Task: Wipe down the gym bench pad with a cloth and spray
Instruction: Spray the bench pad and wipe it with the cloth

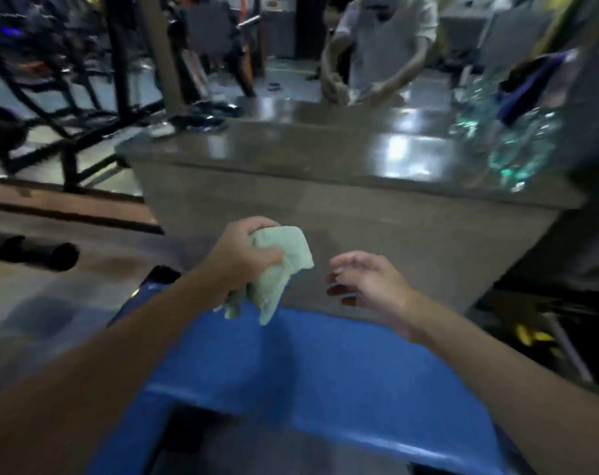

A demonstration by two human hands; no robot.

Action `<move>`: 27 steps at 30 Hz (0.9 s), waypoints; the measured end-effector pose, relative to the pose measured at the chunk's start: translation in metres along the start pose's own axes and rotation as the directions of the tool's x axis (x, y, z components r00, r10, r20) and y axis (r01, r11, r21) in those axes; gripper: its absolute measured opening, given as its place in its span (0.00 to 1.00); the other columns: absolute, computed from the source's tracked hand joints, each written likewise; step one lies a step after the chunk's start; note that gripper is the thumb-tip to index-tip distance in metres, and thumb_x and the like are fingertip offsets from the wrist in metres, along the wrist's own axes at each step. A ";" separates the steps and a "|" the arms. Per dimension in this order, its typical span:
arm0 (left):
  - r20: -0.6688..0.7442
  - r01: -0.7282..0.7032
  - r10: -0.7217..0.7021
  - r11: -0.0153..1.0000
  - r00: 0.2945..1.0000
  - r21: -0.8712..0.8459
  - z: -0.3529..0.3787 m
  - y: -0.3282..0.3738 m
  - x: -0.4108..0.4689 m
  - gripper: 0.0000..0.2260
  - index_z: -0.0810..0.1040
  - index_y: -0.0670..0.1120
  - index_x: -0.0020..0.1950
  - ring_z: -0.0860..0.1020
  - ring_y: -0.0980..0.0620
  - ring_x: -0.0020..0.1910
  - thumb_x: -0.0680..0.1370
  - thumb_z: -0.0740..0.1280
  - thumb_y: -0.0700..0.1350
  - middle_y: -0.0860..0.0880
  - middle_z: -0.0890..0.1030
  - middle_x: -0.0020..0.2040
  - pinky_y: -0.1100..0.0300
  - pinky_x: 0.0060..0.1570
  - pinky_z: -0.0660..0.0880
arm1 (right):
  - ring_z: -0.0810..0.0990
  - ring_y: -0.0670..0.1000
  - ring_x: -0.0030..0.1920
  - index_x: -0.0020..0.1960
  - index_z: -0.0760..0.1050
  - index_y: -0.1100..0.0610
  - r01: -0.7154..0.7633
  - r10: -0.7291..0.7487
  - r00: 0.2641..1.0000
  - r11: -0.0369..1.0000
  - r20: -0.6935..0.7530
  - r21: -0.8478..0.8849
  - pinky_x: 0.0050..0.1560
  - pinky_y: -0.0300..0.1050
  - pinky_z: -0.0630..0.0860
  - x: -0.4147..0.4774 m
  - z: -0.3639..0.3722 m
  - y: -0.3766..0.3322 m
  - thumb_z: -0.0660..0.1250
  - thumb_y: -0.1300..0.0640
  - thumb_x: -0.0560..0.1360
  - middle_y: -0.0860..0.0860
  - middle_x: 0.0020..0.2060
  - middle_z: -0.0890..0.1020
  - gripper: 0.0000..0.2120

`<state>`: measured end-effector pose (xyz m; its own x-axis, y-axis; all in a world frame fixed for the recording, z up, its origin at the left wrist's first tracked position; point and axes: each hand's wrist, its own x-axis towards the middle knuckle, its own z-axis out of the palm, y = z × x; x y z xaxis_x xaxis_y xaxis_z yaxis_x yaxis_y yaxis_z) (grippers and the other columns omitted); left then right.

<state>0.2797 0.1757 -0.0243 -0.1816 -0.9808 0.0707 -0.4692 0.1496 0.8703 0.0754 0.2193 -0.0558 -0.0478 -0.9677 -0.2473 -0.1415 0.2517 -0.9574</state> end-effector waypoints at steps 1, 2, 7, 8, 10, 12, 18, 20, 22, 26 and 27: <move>0.034 -0.021 0.021 1.000 0.999 -0.012 0.018 0.025 0.016 0.12 0.81 0.49 0.51 0.80 0.59 0.38 0.68 0.70 0.42 0.50 0.84 0.42 0.67 0.37 0.77 | 0.81 0.52 0.40 0.48 0.77 0.54 0.006 -0.007 0.998 1.000 -0.059 -0.015 0.43 0.44 0.73 -0.002 -0.030 -0.013 0.62 0.67 0.78 0.52 0.41 0.81 0.09; 0.067 -0.038 0.039 0.999 0.997 -0.013 0.035 0.047 0.031 0.11 0.82 0.47 0.52 0.81 0.56 0.39 0.71 0.70 0.38 0.48 0.84 0.42 0.66 0.37 0.77 | 0.80 0.52 0.39 0.47 0.76 0.55 0.018 -0.022 0.993 0.999 -0.120 -0.034 0.40 0.42 0.72 -0.003 -0.058 -0.022 0.62 0.68 0.78 0.52 0.40 0.81 0.09; 0.140 -0.124 0.127 0.992 0.982 -0.029 0.102 0.128 0.085 0.12 0.82 0.50 0.50 0.82 0.55 0.39 0.72 0.69 0.34 0.51 0.85 0.42 0.60 0.41 0.79 | 0.76 0.50 0.38 0.46 0.75 0.60 0.025 -0.076 0.911 0.991 -0.405 -0.129 0.33 0.35 0.71 -0.005 -0.168 -0.049 0.60 0.69 0.78 0.54 0.39 0.78 0.08; 0.151 -0.143 0.146 0.989 0.978 -0.032 0.111 0.139 0.094 0.12 0.82 0.50 0.50 0.82 0.56 0.40 0.73 0.69 0.35 0.52 0.85 0.43 0.60 0.41 0.79 | 0.76 0.50 0.40 0.43 0.76 0.58 0.023 -0.087 0.885 0.989 -0.458 -0.144 0.37 0.37 0.73 -0.002 -0.185 -0.050 0.60 0.67 0.78 0.53 0.40 0.79 0.09; 0.173 -0.164 0.169 0.985 0.970 -0.042 0.128 0.158 0.110 0.12 0.81 0.49 0.53 0.82 0.55 0.42 0.73 0.70 0.36 0.51 0.84 0.45 0.62 0.40 0.78 | 0.76 0.51 0.42 0.39 0.76 0.54 0.036 -0.120 0.821 0.987 -0.558 -0.159 0.43 0.45 0.72 0.006 -0.215 -0.054 0.62 0.65 0.78 0.51 0.37 0.79 0.12; 0.174 -0.175 0.180 0.984 0.968 -0.043 0.142 0.173 0.125 0.11 0.80 0.48 0.54 0.81 0.56 0.43 0.74 0.71 0.37 0.51 0.83 0.47 0.66 0.37 0.76 | 0.77 0.51 0.42 0.42 0.78 0.56 0.057 -0.152 0.761 0.984 -0.630 -0.168 0.44 0.46 0.72 0.020 -0.239 -0.059 0.64 0.63 0.77 0.51 0.38 0.79 0.07; 0.195 -0.207 0.215 0.976 0.957 -0.060 0.171 0.200 0.177 0.10 0.78 0.47 0.54 0.80 0.57 0.42 0.74 0.72 0.41 0.51 0.81 0.47 0.67 0.33 0.73 | 0.77 0.48 0.44 0.60 0.69 0.56 0.039 -0.154 0.717 0.982 -0.679 -0.182 0.39 0.42 0.73 0.064 -0.283 -0.090 0.68 0.50 0.76 0.50 0.47 0.76 0.17; 0.210 -0.221 0.230 0.973 0.950 -0.066 0.177 0.204 0.198 0.10 0.79 0.47 0.55 0.80 0.53 0.44 0.74 0.73 0.41 0.49 0.82 0.48 0.62 0.38 0.75 | 0.75 0.44 0.43 0.63 0.67 0.54 0.055 -0.180 0.700 0.978 -0.691 -0.200 0.39 0.38 0.72 0.079 -0.288 -0.097 0.69 0.51 0.77 0.48 0.48 0.74 0.19; 0.222 -0.243 0.252 0.968 0.942 -0.069 0.182 0.206 0.220 0.09 0.79 0.46 0.53 0.80 0.52 0.44 0.74 0.73 0.41 0.48 0.82 0.48 0.58 0.40 0.75 | 0.75 0.42 0.45 0.64 0.66 0.53 0.067 -0.211 0.677 0.972 -0.705 -0.226 0.42 0.37 0.73 0.097 -0.293 -0.102 0.71 0.51 0.76 0.47 0.50 0.73 0.21; 0.261 -0.257 0.276 0.961 0.925 -0.102 0.190 0.206 0.256 0.08 0.79 0.46 0.51 0.81 0.51 0.45 0.74 0.74 0.43 0.48 0.82 0.47 0.53 0.44 0.79 | 0.76 0.42 0.45 0.58 0.69 0.51 0.152 -0.239 0.637 0.971 -0.733 -0.185 0.47 0.41 0.76 0.136 -0.297 -0.111 0.73 0.50 0.75 0.45 0.48 0.76 0.18; 0.276 -0.257 0.278 0.960 0.920 -0.109 0.191 0.205 0.262 0.08 0.79 0.47 0.51 0.81 0.51 0.46 0.74 0.74 0.43 0.49 0.82 0.47 0.52 0.46 0.79 | 0.77 0.44 0.45 0.57 0.72 0.52 0.141 -0.244 0.609 0.970 -0.755 -0.199 0.48 0.45 0.77 0.146 -0.300 -0.112 0.73 0.49 0.74 0.46 0.48 0.77 0.17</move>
<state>-0.0293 -0.0267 0.0799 -0.5364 -0.8262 0.1723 -0.3096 0.3826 0.8705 -0.2122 0.0533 0.0596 -0.7412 -0.6422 0.1955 -0.3411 0.1094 -0.9337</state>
